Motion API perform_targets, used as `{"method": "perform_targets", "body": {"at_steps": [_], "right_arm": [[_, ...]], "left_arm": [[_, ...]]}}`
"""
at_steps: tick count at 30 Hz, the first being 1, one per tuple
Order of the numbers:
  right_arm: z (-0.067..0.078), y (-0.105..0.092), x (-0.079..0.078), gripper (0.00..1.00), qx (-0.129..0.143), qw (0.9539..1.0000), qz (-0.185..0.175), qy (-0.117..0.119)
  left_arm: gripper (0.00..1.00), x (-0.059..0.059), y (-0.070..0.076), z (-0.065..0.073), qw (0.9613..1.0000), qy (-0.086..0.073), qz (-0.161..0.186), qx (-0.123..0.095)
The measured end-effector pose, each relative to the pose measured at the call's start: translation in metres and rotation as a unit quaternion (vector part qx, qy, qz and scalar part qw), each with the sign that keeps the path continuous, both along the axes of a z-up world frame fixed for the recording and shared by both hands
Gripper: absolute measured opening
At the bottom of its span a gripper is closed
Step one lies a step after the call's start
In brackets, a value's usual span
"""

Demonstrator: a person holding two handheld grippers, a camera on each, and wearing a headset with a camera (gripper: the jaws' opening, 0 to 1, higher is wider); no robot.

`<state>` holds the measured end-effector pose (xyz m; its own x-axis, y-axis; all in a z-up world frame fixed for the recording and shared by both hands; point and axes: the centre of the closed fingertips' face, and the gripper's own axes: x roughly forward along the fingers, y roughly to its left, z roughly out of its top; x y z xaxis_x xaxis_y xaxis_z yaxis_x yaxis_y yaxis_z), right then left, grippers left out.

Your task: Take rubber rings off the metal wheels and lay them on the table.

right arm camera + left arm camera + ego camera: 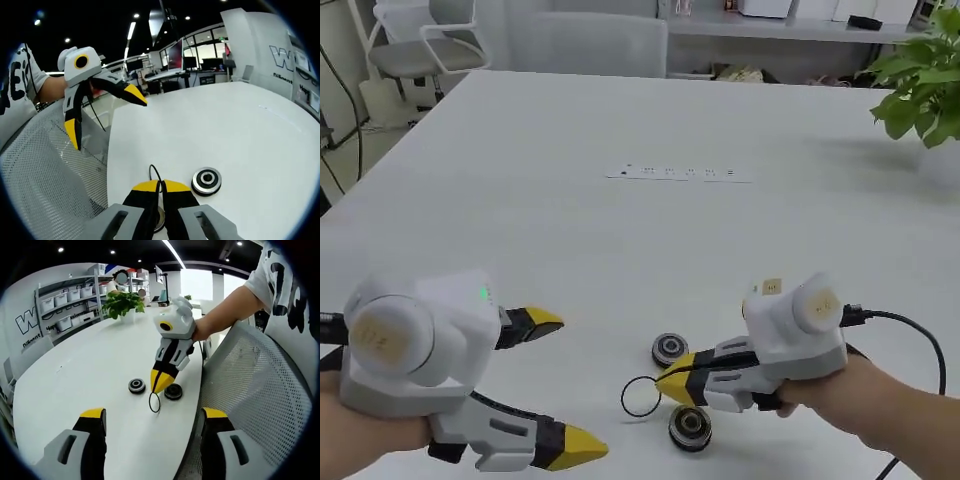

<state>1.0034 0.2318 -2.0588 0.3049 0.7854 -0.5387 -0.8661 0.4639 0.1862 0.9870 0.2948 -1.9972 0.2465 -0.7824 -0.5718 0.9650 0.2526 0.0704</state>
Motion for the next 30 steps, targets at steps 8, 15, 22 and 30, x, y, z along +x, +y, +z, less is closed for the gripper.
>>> {"method": "perform_targets", "body": {"at_steps": [8, 15, 22, 30], "right_arm": [[0.001, -0.004, 0.000, 0.03, 0.001, 1.0000, -0.004, -0.002], [0.008, -0.008, 0.001, 0.05, 0.010, 0.9998, -0.014, -0.007], [0.015, -0.013, -0.001, 0.07, 0.022, 0.9995, -0.023, -0.009], [0.018, -0.024, -0.006, 0.10, 0.033, 0.9987, -0.037, -0.008]], "left_arm": [[0.75, -0.001, -0.001, 0.000, 1.0000, 0.001, -0.003, 0.002], [0.74, -0.002, -0.004, 0.000, 1.0000, 0.005, -0.006, 0.002], [0.72, -0.002, -0.009, 0.000, 0.9999, 0.006, -0.015, 0.005], [0.71, -0.001, -0.021, -0.001, 0.9996, 0.014, -0.025, 0.001]]}}
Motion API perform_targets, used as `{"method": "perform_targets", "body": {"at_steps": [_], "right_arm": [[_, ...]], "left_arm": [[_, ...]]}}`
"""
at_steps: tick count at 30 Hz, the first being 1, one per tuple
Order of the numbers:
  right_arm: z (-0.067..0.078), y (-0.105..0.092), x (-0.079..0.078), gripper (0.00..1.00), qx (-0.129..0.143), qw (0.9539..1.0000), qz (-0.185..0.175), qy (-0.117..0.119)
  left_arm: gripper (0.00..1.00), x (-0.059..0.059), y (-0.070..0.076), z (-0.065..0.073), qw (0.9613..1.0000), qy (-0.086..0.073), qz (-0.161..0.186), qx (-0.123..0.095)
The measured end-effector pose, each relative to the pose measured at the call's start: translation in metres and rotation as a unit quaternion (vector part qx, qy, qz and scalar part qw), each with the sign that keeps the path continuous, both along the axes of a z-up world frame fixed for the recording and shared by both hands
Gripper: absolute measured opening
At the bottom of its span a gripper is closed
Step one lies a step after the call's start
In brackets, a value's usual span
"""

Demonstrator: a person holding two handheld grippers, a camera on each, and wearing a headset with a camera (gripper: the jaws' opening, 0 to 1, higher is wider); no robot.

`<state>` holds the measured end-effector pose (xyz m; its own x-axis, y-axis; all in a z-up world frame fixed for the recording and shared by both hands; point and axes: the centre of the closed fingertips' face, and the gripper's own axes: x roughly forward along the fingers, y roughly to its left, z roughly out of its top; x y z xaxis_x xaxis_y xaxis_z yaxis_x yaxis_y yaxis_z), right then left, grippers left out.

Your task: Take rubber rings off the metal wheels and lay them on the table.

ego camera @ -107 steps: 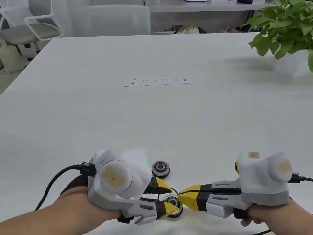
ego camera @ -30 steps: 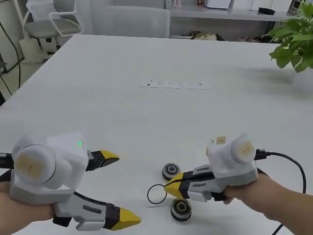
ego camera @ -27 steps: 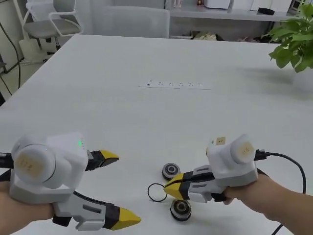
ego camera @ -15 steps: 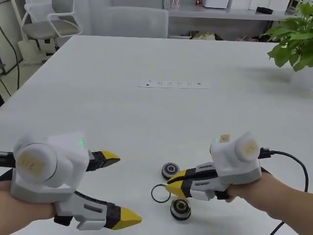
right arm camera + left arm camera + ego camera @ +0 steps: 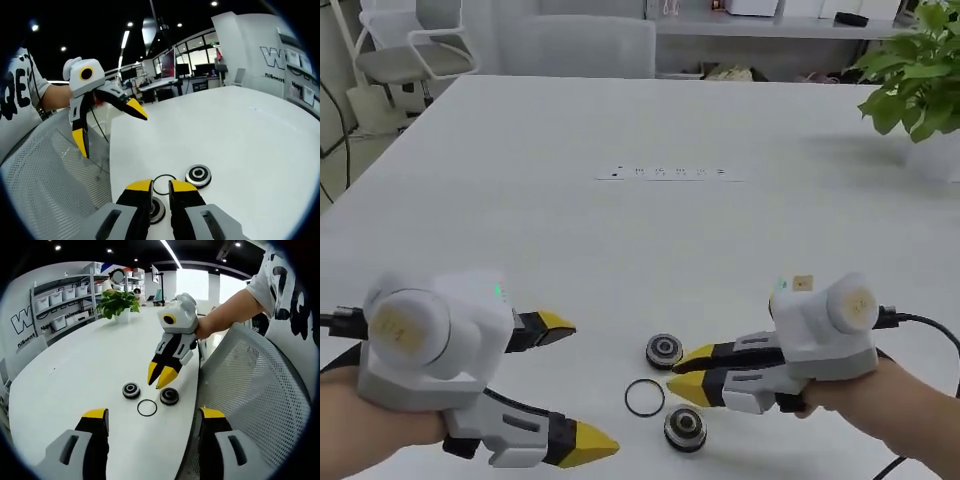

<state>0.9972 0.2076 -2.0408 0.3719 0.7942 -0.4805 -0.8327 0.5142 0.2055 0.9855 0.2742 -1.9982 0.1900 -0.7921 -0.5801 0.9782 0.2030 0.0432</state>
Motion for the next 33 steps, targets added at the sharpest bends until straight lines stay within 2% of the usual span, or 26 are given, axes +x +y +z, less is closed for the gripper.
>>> {"method": "perform_targets", "body": {"at_steps": [4, 7, 10, 18, 33], "right_arm": [[0.001, -0.005, -0.003, 0.12, 0.003, 1.0000, -0.006, 0.000], [0.000, -0.010, -0.008, 0.13, 0.004, 0.9999, -0.009, 0.000], [-0.001, -0.013, -0.011, 0.14, 0.006, 0.9999, -0.012, 0.002], [-0.005, -0.021, -0.019, 0.16, 0.014, 0.9996, -0.024, 0.006], [-0.020, -0.024, -0.034, 0.18, -0.005, 0.9999, -0.012, 0.006]], "left_arm": [[0.70, 0.001, -0.007, 0.000, 1.0000, 0.003, -0.007, -0.001], [0.68, 0.000, -0.012, 0.000, 0.9998, 0.013, -0.009, -0.008], [0.66, -0.001, -0.015, -0.004, 0.9998, 0.014, -0.015, -0.002], [0.64, -0.001, -0.020, -0.009, 0.9995, 0.027, -0.016, -0.002], [0.58, -0.007, -0.034, -0.021, 0.9986, 0.040, -0.032, 0.008]]}}
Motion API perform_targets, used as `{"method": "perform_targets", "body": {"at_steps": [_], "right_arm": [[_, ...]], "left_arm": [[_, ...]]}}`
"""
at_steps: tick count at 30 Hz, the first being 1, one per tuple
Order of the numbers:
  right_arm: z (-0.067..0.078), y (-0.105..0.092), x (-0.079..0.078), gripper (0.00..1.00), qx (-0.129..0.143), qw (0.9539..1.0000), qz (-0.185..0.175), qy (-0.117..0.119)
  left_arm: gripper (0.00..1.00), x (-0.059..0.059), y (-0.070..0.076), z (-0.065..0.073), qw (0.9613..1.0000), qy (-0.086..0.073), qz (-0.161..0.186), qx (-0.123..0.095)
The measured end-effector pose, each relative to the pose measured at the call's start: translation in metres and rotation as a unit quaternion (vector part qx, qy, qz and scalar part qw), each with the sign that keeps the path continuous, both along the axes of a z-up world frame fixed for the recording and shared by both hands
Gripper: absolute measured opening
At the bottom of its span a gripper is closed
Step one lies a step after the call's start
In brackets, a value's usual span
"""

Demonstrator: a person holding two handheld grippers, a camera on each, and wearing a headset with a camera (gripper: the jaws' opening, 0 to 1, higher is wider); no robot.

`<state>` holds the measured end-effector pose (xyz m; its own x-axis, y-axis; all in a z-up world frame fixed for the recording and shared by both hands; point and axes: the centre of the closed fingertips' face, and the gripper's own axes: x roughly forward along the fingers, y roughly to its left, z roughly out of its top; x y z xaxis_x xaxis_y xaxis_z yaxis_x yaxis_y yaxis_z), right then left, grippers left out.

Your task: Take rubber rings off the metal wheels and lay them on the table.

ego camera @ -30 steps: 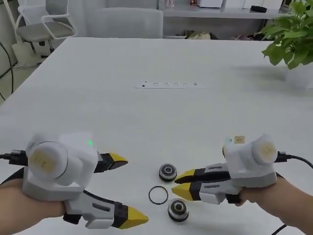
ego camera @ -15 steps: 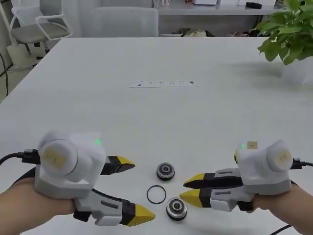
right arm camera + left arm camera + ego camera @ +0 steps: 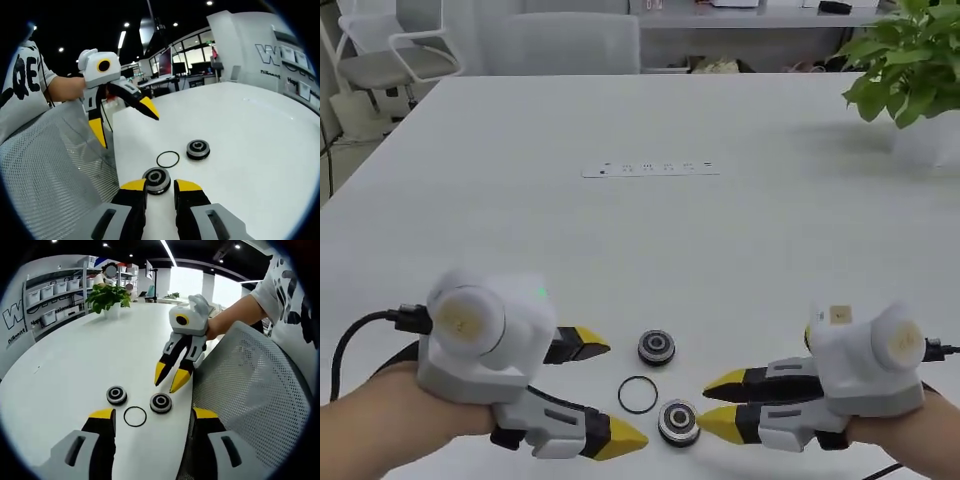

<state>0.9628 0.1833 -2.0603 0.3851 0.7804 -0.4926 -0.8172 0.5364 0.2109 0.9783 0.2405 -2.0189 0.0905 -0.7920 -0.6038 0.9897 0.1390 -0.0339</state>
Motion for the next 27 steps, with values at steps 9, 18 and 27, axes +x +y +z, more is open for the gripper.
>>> {"method": "perform_targets", "body": {"at_steps": [9, 18, 27], "right_arm": [[-0.009, -0.001, -0.005, 0.18, -0.014, 0.9998, 0.010, -0.005], [-0.017, -0.001, -0.007, 0.17, -0.021, 0.9997, 0.010, -0.007], [-0.020, 0.000, -0.006, 0.16, -0.025, 0.9996, 0.010, -0.011]], "left_arm": [[0.55, -0.006, -0.011, -0.005, 0.9998, 0.011, -0.014, 0.001], [0.51, -0.012, -0.020, -0.010, 0.9995, 0.019, -0.025, 0.002], [0.44, -0.015, -0.027, -0.017, 0.9992, 0.021, -0.034, 0.008]]}}
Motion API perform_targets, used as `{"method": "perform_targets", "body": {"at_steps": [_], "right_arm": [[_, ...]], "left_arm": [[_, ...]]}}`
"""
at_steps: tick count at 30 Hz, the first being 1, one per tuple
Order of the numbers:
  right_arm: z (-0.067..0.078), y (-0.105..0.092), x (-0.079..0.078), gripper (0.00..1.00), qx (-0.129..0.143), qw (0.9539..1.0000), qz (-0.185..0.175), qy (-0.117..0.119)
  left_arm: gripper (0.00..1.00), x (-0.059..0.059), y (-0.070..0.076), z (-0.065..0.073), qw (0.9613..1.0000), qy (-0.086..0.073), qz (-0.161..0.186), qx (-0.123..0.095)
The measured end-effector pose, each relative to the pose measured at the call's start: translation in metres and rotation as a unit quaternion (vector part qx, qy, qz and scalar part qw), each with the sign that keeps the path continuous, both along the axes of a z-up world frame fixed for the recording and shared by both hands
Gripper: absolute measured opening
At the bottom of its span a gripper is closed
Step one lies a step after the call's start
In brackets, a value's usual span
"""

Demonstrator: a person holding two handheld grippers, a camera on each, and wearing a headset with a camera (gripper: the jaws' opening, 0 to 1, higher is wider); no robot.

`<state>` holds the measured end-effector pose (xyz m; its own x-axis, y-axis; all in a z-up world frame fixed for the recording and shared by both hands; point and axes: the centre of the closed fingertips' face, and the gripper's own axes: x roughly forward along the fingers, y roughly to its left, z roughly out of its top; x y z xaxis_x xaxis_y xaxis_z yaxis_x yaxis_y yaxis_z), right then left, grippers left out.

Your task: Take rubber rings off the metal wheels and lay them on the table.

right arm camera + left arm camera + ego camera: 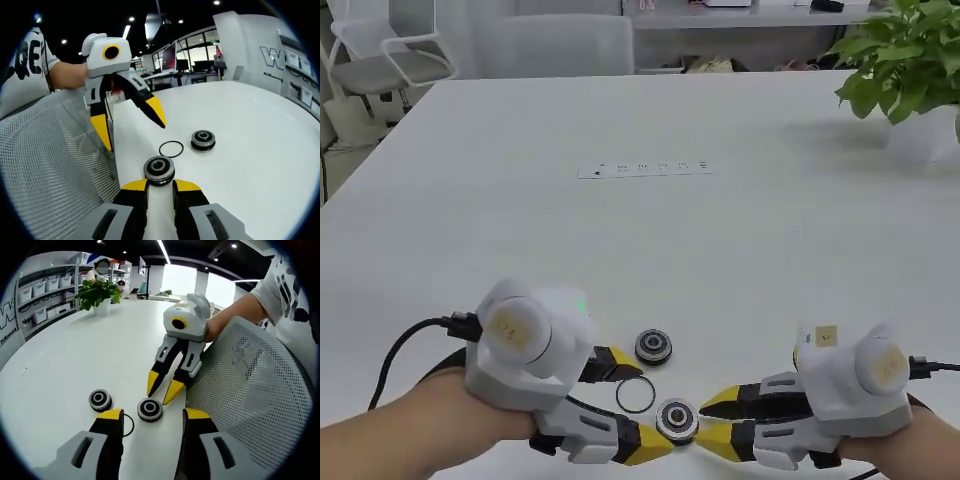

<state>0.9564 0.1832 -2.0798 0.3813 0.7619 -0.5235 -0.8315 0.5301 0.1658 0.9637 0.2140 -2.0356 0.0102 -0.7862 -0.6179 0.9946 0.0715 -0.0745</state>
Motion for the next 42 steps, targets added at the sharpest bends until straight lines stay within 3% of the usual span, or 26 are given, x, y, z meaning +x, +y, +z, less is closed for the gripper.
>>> {"method": "perform_targets", "body": {"at_steps": [30, 42], "right_arm": [[-0.008, 0.001, 0.002, 0.15, -0.005, 1.0000, -0.003, -0.004], [-0.009, 0.000, 0.003, 0.14, -0.003, 1.0000, -0.005, -0.007]], "left_arm": [[0.25, -0.005, -0.017, -0.022, 0.9997, 0.018, -0.011, 0.014], [0.21, -0.004, -0.024, -0.029, 0.9996, 0.016, -0.007, 0.020]]}}
